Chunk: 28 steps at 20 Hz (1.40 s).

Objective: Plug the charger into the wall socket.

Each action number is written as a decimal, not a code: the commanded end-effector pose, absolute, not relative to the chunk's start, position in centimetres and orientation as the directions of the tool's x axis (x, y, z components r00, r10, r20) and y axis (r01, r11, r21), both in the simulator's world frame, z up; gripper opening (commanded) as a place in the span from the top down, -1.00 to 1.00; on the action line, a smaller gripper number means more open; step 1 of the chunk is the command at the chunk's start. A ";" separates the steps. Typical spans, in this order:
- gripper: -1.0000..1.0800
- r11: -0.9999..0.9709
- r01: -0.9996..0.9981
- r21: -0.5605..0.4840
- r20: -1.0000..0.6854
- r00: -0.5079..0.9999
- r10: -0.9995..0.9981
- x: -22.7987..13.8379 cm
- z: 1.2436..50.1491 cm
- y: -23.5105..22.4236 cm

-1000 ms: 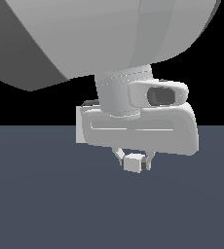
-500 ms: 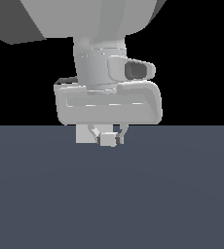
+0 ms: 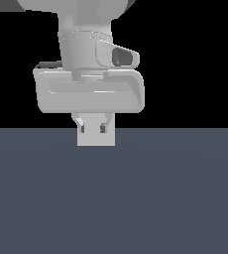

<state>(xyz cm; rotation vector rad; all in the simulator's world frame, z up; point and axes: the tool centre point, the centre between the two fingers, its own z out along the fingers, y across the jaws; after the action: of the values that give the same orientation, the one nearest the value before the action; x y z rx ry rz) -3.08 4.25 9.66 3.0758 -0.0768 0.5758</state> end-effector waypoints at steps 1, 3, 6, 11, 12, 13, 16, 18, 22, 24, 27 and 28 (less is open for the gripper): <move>1.00 -1.000 -0.029 0.002 0.360 0.932 -0.027 -3.1 9.9 4.7; 1.00 -1.000 -0.022 0.001 0.360 0.933 -0.020 -3.1 10.0 4.8; 1.00 -1.000 -0.019 0.001 0.360 0.933 -0.018 -3.1 10.1 4.9; 1.00 -1.000 -0.020 0.001 0.360 0.933 -0.019 -3.0 10.0 4.9; 1.00 -1.000 -0.020 0.001 0.360 0.933 -0.019 -3.0 10.0 4.9; 1.00 -1.000 -0.020 0.001 0.360 0.933 -0.019 -2.8 10.0 4.9; 1.00 -1.000 -0.020 0.000 0.359 0.933 -0.019 -2.2 10.0 4.9; 1.00 -1.000 -0.020 0.000 0.359 0.933 -0.019 -1.6 10.0 4.9; 1.00 -1.000 -0.021 -0.001 0.359 0.933 -0.020 0.0 10.0 4.8; 1.00 -1.000 -0.021 -0.001 0.359 0.933 -0.020 0.7 10.0 4.8; 1.00 -1.000 -0.021 -0.001 0.359 0.933 -0.020 1.4 10.0 4.8; 1.00 -1.000 -0.021 -0.001 0.359 0.933 -0.020 1.6 10.0 4.8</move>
<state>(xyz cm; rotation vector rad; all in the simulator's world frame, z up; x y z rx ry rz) 1.23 4.78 10.02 3.0861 -0.0324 0.5723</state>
